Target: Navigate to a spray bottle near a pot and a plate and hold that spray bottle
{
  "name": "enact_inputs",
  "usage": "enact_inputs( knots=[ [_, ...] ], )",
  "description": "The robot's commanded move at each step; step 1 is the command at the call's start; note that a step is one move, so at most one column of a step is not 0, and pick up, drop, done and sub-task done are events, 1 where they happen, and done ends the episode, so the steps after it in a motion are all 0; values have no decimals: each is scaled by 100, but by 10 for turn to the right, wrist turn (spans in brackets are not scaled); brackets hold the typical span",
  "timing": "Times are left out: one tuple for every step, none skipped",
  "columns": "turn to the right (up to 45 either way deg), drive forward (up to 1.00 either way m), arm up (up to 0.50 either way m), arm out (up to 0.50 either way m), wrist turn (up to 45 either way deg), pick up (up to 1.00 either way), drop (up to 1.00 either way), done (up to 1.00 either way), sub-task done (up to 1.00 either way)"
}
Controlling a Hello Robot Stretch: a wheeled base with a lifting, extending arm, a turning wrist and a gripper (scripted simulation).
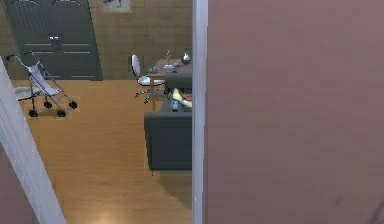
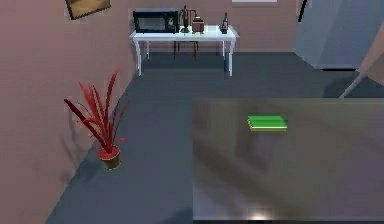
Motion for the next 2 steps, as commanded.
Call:
enact_inputs(
  knots=[
    [120,0,0,0,0,0,0,0,0],
    [0,5,0,0,0,0,0,0,0]
  ],
)
